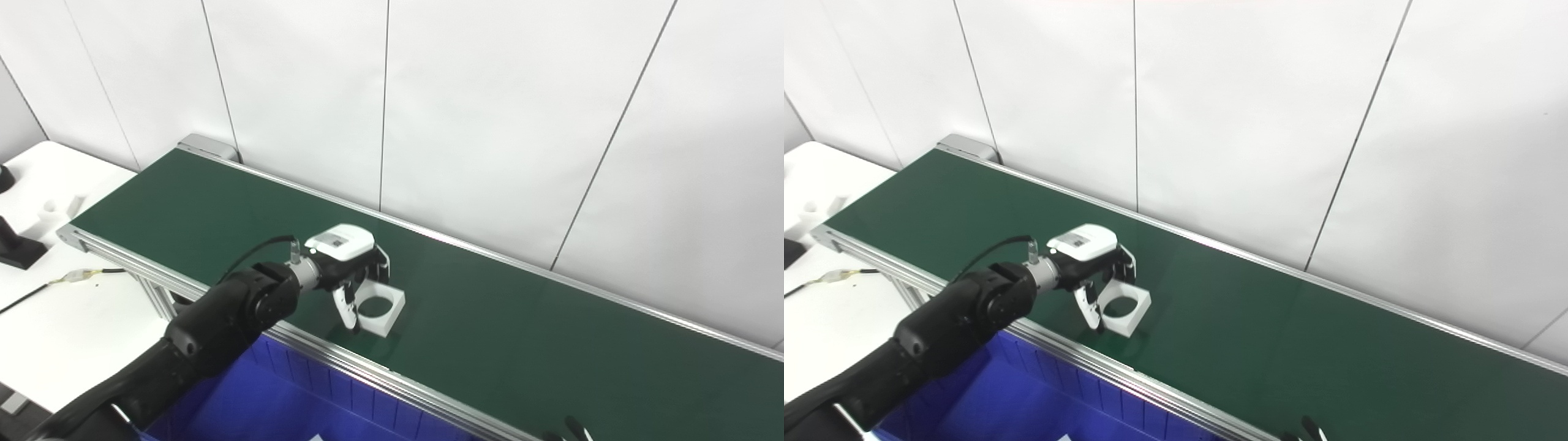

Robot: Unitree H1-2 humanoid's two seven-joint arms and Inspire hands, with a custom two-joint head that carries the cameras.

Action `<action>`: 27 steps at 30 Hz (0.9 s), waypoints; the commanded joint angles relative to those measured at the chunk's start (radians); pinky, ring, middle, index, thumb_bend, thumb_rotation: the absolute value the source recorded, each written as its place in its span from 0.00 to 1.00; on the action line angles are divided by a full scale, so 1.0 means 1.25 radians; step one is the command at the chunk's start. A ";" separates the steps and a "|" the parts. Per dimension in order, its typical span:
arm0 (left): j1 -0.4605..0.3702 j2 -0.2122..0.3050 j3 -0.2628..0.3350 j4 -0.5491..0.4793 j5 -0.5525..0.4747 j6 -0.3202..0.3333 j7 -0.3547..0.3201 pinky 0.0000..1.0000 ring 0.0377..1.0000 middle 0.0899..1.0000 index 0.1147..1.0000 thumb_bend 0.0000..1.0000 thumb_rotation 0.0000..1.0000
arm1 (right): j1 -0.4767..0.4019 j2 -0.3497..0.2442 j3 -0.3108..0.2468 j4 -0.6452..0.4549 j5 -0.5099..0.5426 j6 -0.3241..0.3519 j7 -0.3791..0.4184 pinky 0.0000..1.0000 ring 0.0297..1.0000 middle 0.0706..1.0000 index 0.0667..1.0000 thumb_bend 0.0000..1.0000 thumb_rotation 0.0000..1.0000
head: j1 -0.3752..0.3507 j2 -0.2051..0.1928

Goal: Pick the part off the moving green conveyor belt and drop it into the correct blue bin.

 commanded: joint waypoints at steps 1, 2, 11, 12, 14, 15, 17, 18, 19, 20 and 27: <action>-0.008 0.029 0.028 -0.057 -0.008 0.027 -0.015 0.59 0.49 0.46 0.40 0.52 0.00 | -0.002 0.001 -0.004 -0.026 0.009 -0.030 0.001 0.67 0.76 0.83 0.94 0.77 0.43 | 0.000 0.001; -0.005 0.030 0.036 -0.078 -0.009 0.036 -0.025 0.60 0.50 0.46 0.41 0.52 0.00 | -0.002 0.001 -0.004 -0.024 0.010 -0.034 0.002 0.66 0.76 0.83 0.94 0.77 0.44 | 0.000 0.001; 0.024 0.048 0.069 -0.216 -0.010 0.052 -0.090 0.58 0.49 0.46 0.40 0.52 0.00 | 0.001 0.000 -0.003 -0.029 0.007 -0.036 0.001 0.66 0.77 0.83 0.94 0.77 0.44 | -0.001 0.008; 0.028 0.048 0.072 -0.223 -0.010 0.051 -0.094 0.56 0.47 0.45 0.40 0.52 0.00 | 0.001 0.000 -0.003 -0.029 0.008 -0.035 0.002 0.66 0.77 0.83 0.94 0.77 0.44 | -0.001 0.008; 0.045 0.044 0.080 -0.248 -0.020 0.053 -0.100 0.53 0.45 0.44 0.41 0.52 0.00 | 0.001 -0.001 -0.003 -0.030 0.008 -0.036 0.002 0.66 0.77 0.83 0.94 0.77 0.44 | -0.004 0.011; 0.056 0.039 0.087 -0.260 -0.031 0.055 -0.102 0.53 0.45 0.44 0.41 0.52 0.00 | 0.001 0.000 -0.003 -0.031 0.008 -0.035 0.002 0.66 0.77 0.83 0.94 0.77 0.44 | -0.006 0.014; 0.075 0.031 0.100 -0.280 -0.050 0.063 -0.107 0.52 0.44 0.43 0.42 0.53 0.00 | 0.002 0.001 -0.003 -0.034 0.009 -0.029 0.001 0.67 0.77 0.83 0.94 0.77 0.44 | -0.011 0.019; 0.093 0.020 0.113 -0.293 -0.077 0.067 -0.103 0.49 0.43 0.42 0.42 0.52 0.00 | 0.002 0.001 -0.003 -0.037 0.011 -0.028 0.002 0.67 0.77 0.83 0.95 0.77 0.44 | -0.018 0.027; 0.105 0.013 0.122 -0.301 -0.096 0.070 -0.101 0.49 0.42 0.42 0.42 0.52 0.00 | 0.003 0.001 -0.003 -0.039 0.012 -0.027 0.003 0.67 0.77 0.83 0.95 0.77 0.44 | -0.019 0.028; 0.118 0.007 0.130 -0.309 -0.114 0.069 -0.096 0.47 0.41 0.41 0.43 0.52 0.00 | 0.004 0.000 -0.002 -0.043 0.012 -0.026 0.003 0.67 0.77 0.83 0.95 0.77 0.44 | -0.026 0.039; 0.210 -0.034 0.150 -0.363 -0.167 0.075 -0.088 0.34 0.36 0.40 0.44 0.52 0.00 | 0.003 -0.004 -0.002 -0.048 -0.007 -0.043 -0.001 0.65 0.77 0.83 0.95 0.75 0.46 | -0.039 0.056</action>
